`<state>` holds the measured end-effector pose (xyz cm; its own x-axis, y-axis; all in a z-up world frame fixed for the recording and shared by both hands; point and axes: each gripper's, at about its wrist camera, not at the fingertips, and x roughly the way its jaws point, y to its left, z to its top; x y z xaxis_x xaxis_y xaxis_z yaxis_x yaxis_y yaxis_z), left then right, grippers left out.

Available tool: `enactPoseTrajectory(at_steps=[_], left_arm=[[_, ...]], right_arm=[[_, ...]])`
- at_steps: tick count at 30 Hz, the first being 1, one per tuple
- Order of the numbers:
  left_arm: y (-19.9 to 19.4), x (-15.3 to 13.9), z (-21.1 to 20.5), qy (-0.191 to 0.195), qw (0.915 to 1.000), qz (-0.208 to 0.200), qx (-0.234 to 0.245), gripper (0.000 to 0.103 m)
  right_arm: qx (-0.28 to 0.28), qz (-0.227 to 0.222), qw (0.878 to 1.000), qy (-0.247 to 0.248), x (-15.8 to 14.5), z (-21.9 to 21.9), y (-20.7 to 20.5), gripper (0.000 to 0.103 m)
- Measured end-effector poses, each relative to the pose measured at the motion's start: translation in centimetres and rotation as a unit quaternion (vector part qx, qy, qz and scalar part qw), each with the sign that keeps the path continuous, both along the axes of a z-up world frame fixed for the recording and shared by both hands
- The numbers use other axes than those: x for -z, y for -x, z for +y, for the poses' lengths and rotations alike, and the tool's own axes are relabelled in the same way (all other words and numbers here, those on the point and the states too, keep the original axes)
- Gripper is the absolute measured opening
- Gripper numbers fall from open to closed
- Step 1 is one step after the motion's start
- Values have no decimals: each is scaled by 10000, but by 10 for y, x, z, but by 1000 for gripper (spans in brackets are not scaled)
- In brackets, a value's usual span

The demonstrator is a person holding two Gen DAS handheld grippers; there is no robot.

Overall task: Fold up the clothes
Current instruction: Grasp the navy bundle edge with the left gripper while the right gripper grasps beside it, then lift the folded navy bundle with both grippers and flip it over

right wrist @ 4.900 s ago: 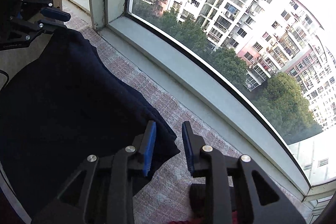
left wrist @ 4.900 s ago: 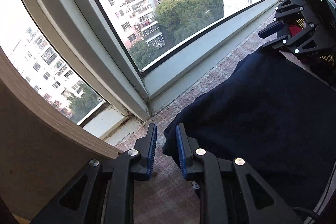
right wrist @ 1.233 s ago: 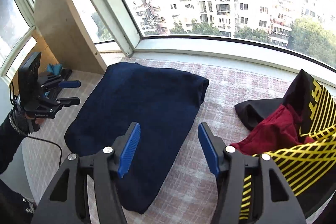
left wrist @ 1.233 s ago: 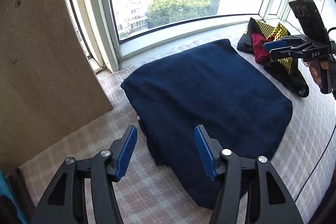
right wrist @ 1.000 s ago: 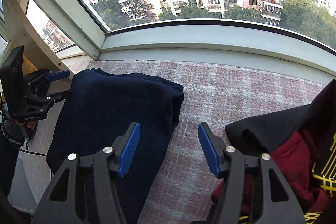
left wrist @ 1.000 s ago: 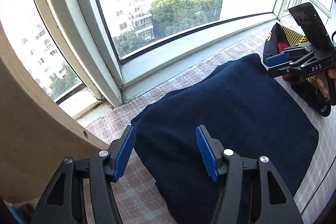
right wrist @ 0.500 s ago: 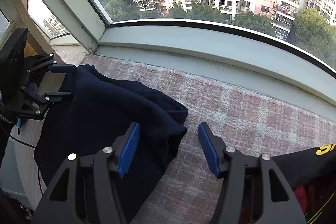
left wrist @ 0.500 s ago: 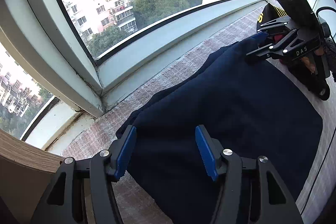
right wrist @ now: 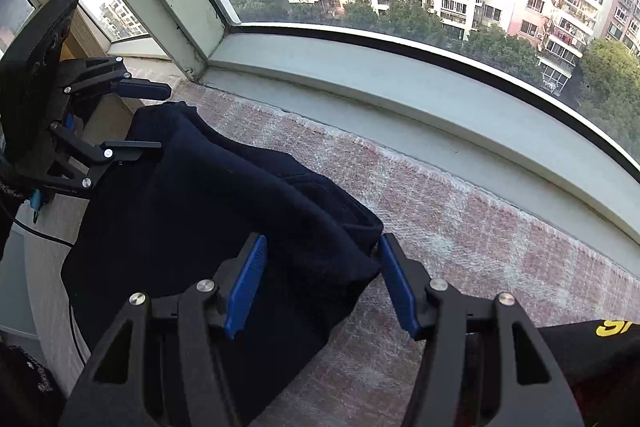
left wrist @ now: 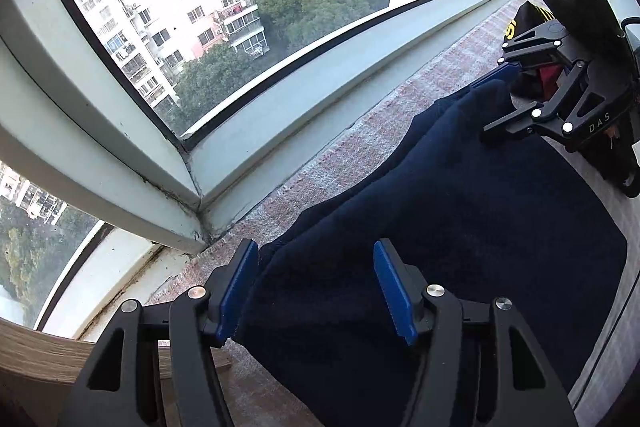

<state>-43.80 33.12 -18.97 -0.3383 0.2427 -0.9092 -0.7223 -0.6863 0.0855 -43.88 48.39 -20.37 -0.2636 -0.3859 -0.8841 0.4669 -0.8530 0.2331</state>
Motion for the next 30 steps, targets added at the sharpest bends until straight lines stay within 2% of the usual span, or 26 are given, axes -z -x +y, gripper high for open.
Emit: enactPoseTrajectory(at_steps=[4, 7, 11, 12, 16, 20, 23, 26, 28, 30], left_arm=[[14, 10, 7, 253, 9994, -243, 20, 74], [22, 15, 8, 268, 9985, -486, -26, 75], [24, 19, 8, 185, 9982, -573, 25, 75], [24, 19, 7, 134, 9981, -602, 44, 69], [22, 18, 6, -50, 9975, -687, 160, 58], [12, 14, 12, 52, 9975, -561, 433, 38], [7, 13, 17, 146, 9975, -461, 516, 34], [7, 13, 14, 83, 9975, -487, 502, 31], [6, 13, 13, 54, 9974, -485, 536, 28], [5, 12, 14, 57, 9973, -457, 574, 24]], right_arm=[[-102, -72, 9999, 94, 0, 2, 5, 57], [-209, -77, 9996, 156, 0, 4, 9, 57], [-351, -1, 9993, 137, 0, 1, 10, 60], [-388, 31, 9991, 157, 0, 1, 10, 63], [-553, 110, 9983, 165, 1, -4, 9, 64], [-640, 8, 9974, 329, 0, -4, 12, 63], [-766, 109, 9969, 120, 0, -11, 9, 60], [-913, 326, 9951, -186, -4, -18, 3, 61], [-880, 144, 9958, -214, 1, -16, 7, 65], [-858, 158, 9961, -98, 1, -15, 8, 67]])
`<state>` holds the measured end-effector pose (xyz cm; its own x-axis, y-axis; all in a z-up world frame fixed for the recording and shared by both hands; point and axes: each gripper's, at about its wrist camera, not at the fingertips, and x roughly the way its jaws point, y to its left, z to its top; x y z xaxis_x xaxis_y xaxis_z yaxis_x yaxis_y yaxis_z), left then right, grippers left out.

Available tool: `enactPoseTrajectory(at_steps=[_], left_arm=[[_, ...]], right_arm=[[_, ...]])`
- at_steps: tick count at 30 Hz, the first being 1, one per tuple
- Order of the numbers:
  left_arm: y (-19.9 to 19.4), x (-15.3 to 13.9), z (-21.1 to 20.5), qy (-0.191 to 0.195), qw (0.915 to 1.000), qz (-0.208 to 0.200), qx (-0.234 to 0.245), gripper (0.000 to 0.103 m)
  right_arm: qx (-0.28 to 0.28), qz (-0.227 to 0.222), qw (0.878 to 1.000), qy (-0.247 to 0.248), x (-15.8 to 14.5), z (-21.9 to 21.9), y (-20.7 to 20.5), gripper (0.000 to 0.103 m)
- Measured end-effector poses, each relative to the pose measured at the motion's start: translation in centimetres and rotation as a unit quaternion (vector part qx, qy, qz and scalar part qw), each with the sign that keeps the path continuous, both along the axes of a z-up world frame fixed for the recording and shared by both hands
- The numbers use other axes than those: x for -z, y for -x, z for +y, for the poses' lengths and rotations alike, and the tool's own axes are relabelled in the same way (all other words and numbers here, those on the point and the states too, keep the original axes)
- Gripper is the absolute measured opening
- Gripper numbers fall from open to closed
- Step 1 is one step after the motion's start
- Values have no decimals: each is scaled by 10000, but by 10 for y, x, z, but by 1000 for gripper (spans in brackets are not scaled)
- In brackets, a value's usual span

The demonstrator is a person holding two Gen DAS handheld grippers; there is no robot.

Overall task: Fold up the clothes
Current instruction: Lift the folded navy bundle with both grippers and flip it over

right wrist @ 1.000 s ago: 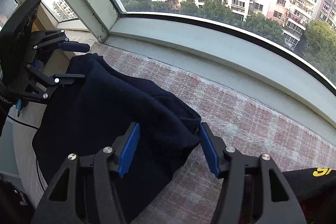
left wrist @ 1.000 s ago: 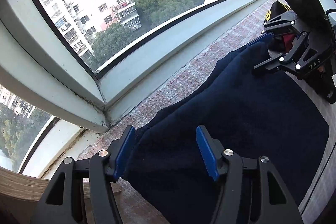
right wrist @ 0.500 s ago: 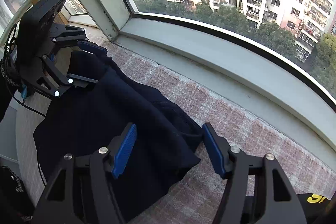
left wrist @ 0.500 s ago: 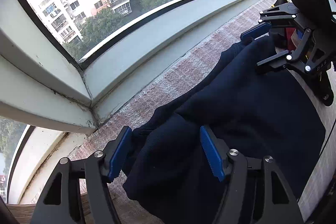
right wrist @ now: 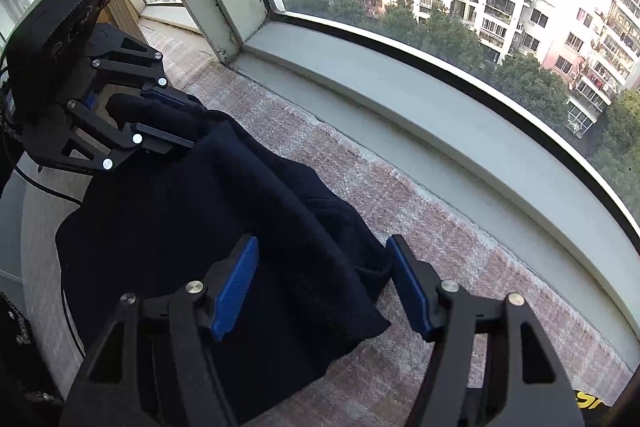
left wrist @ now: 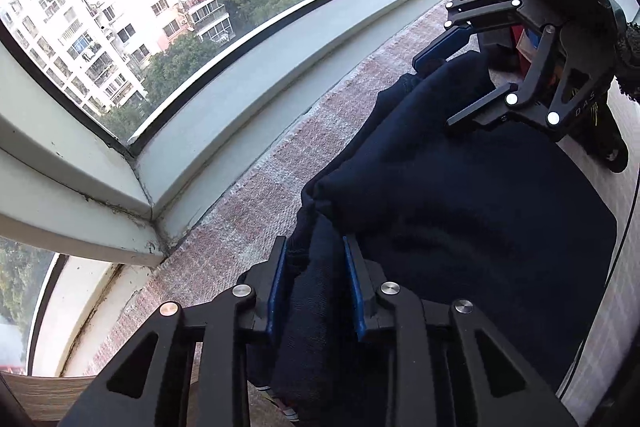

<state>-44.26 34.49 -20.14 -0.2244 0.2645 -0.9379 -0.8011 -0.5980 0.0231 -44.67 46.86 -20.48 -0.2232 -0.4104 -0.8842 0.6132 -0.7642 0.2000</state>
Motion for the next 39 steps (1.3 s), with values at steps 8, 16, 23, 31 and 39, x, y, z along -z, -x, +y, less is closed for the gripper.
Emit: enactPoseTrajectory(at_steps=[8, 16, 23, 31, 39], left_arm=[[-7, -3, 2, 51, 9998, 194, 79, 19], [-44, -51, -27, -302, 9980, 553, -36, 16], [-129, -127, -68, -532, 9929, 1047, 210, 16], [-202, -195, -74, -498, 9887, 1360, 378, 16], [-292, -219, -78, -467, 9787, 1968, 342, 16]], right_arm=[[-372, 3, 9992, -113, -3, -14, -13, 17], [-253, 492, 9985, 47, -56, -11, -55, 16], [-284, 1046, 9937, 278, -131, -19, -140, 16], [-367, 1462, 9886, -40, -203, -41, -222, 16], [-436, 2121, 9747, -552, -214, -65, -315, 16]])
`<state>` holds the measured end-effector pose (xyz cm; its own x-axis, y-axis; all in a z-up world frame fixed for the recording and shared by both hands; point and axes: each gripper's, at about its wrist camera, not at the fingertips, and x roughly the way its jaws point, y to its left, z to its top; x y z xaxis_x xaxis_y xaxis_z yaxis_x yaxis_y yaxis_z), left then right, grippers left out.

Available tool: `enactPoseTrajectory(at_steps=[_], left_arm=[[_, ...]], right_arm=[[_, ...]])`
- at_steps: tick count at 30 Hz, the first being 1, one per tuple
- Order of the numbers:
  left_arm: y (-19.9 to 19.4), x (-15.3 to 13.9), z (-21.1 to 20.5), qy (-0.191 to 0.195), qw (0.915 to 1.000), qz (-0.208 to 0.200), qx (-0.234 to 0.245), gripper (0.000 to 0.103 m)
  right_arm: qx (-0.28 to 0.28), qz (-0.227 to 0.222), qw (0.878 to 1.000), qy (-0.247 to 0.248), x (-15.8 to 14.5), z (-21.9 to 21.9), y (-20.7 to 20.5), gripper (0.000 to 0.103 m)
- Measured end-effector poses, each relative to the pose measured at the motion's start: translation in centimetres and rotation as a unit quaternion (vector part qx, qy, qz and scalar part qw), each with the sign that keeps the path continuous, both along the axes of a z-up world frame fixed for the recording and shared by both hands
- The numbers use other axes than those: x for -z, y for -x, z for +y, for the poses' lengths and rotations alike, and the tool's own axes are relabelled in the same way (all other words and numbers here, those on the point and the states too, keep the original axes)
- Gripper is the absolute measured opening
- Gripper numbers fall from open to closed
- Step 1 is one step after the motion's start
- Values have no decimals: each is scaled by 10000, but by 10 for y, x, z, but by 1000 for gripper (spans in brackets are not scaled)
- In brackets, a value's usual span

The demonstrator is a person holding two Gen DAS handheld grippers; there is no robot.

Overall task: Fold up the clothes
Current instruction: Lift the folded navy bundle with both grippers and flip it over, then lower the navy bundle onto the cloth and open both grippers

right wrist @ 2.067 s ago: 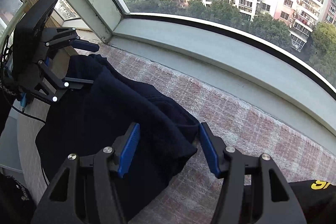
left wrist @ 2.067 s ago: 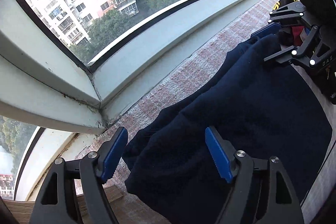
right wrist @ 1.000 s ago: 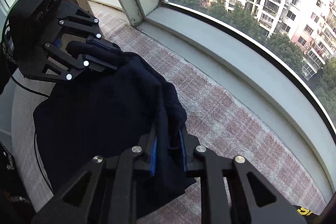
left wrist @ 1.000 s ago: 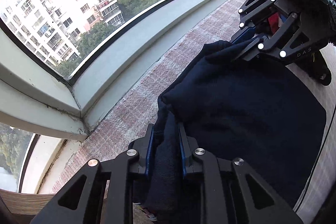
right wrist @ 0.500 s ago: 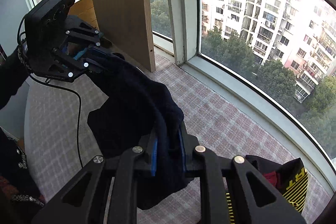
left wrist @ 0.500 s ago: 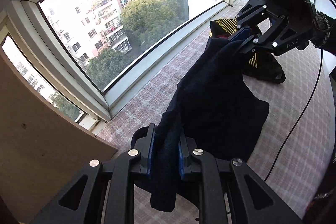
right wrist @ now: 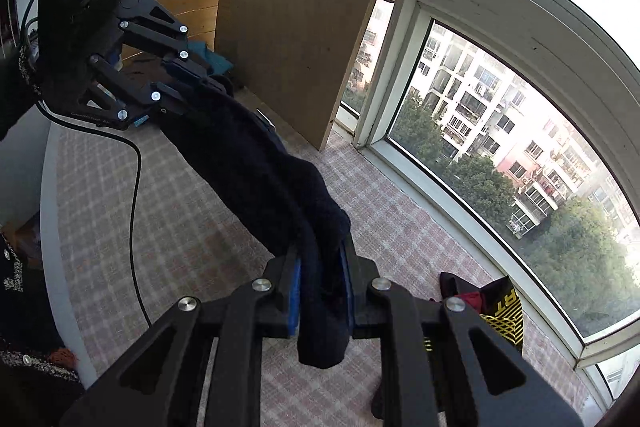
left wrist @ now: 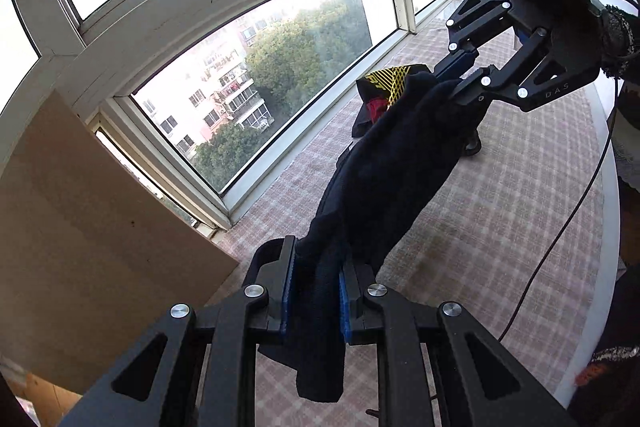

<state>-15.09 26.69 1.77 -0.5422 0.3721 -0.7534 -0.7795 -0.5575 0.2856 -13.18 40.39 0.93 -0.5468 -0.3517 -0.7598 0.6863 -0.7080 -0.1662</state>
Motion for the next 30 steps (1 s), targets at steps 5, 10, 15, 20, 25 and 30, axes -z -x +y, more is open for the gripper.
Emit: enactPoseTrajectory(at_steps=[5, 10, 15, 20, 25, 30], left_arm=[[-105, 65, -13, 10, 9992, -369, 156, 18], [-182, 165, -30, 259, 9829, -1820, -77, 26], [-212, 154, -69, -318, 9696, -2386, -434, 27], [-169, 149, -85, -675, 9696, -2129, -999, 34], [-125, 189, -65, -994, 9633, -2182, -1203, 34], [-128, 228, -57, -732, 9594, -2468, -1150, 34]], right_arm=[[54, -212, 9997, 84, 68, -4, -107, 17], [362, -1574, 9868, -132, 181, -8, -182, 21], [532, -1998, 9779, 295, 181, 16, -230, 22], [1276, -1981, 9634, 1280, 149, 45, -193, 37], [1368, -1963, 9607, 1405, 174, 15, -153, 38], [1076, -2136, 9688, 647, 215, -8, -159, 38]])
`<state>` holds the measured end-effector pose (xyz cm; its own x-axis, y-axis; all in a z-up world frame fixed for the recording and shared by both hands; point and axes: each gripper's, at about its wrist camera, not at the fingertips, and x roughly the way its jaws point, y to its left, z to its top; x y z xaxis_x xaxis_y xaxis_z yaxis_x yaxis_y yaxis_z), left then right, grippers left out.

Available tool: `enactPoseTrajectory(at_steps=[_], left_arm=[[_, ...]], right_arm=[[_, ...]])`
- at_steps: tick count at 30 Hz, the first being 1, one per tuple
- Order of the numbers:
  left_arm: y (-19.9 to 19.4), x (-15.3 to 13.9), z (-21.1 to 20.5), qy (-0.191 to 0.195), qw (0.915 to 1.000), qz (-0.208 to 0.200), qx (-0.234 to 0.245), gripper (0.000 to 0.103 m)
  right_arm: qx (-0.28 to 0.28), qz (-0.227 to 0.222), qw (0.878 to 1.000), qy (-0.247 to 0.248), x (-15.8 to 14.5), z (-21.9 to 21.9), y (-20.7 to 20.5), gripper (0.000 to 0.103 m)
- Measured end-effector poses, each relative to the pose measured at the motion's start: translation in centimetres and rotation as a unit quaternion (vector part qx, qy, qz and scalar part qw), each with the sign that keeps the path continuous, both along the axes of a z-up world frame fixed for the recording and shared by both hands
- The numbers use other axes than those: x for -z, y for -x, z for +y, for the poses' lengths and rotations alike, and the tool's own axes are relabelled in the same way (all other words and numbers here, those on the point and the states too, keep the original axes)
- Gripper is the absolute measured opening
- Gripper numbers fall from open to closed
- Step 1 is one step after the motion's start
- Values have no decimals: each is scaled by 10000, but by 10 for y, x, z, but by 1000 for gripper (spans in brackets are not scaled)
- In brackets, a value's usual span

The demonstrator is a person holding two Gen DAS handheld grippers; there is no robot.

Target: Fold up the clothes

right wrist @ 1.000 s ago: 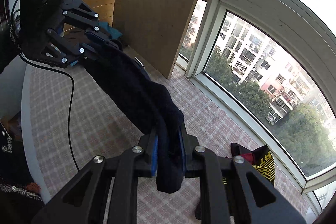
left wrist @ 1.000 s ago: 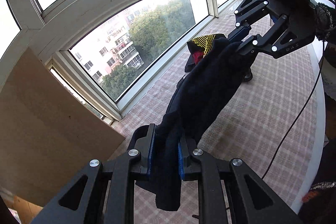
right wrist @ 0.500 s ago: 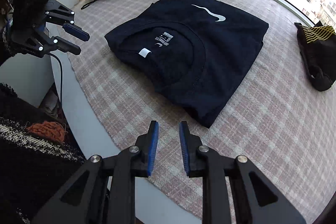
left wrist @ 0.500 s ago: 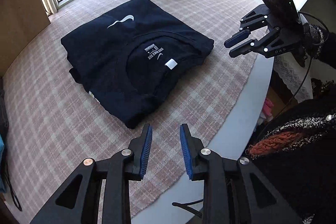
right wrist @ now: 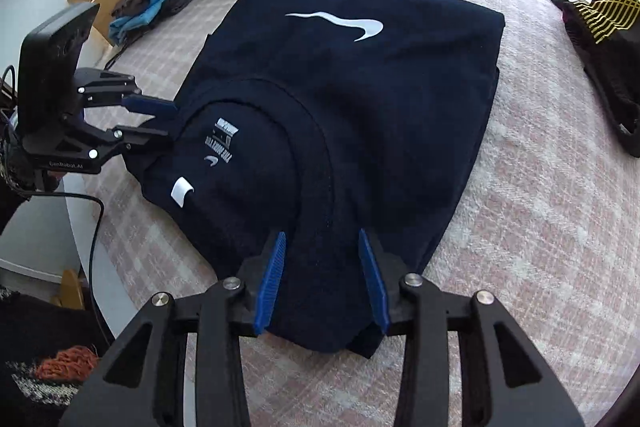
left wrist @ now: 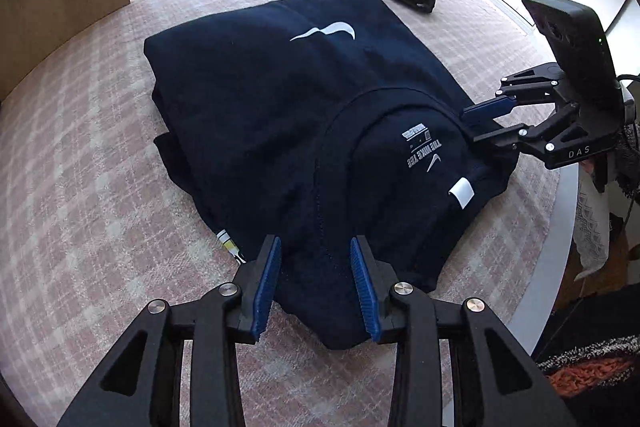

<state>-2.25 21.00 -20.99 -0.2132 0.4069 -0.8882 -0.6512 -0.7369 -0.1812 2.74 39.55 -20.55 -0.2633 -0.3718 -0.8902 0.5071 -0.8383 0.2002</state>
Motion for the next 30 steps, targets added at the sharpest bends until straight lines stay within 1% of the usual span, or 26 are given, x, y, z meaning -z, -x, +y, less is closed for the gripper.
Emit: enactPoseTrajectory(at_steps=[1, 2, 3, 4, 6, 8, 9, 10, 12, 14, 16, 19, 22, 25, 28, 30], left_arm=[[0, -2, -3, -21, 9999, -109, 2, 34], [0, -9, -8, -81, 9999, -119, -50, 34], [1, -15, -14, -138, 9998, -106, -109, 34], [4, -23, -22, -179, 9996, 22, -216, 35], [20, -32, -38, -275, 9985, 118, -451, 38], [44, -33, -51, -417, 9963, 71, -751, 38], [57, -32, -56, -570, 9947, -13, -851, 38], [69, -30, -58, -733, 9933, -108, -882, 38], [92, -27, -57, -762, 9934, -58, -860, 38], [109, -24, -51, -633, 9955, 93, -702, 38], [121, -26, -47, -512, 9968, 446, -428, 38], [138, -31, -45, -81, 9946, 1037, 26, 35], [160, -19, -42, 254, 9933, 1049, 414, 35], [172, -4, -33, 529, 9884, 1065, 944, 35], [172, 1, -25, 401, 9829, 994, 1495, 35], [175, 2, -21, 203, 9820, 878, 1660, 34]], right_arm=[[-104, -78, 9998, -131, -1, -1, -2, 38], [-196, -182, 9993, -249, -3, -2, -3, 38], [-160, -154, 9994, -251, -12, 0, -1, 38], [-86, -87, 9997, -219, -22, 2, 2, 38], [40, 149, 9998, 86, -50, 2, 15, 38], [49, 333, 9984, 445, -77, -8, 37, 38], [-4, 407, 9978, 531, -86, -17, 49, 38], [-77, 451, 9971, 603, -93, -27, 62, 38], [-205, 432, 9960, 752, -98, -46, 86, 38], [-296, 199, 9947, 959, -93, -64, 102, 38], [-414, 18, 9941, 1001, -79, -81, 108, 38], [-596, -284, 9936, 922, -49, -103, 110, 38], [-719, -515, 9948, 506, -18, -110, 104, 38], [-588, -673, 9937, 670, -16, -101, 102, 38], [-348, -784, 9925, 871, -21, -91, 100, 38], [-247, -772, 9921, 959, -28, -90, 98, 38]])
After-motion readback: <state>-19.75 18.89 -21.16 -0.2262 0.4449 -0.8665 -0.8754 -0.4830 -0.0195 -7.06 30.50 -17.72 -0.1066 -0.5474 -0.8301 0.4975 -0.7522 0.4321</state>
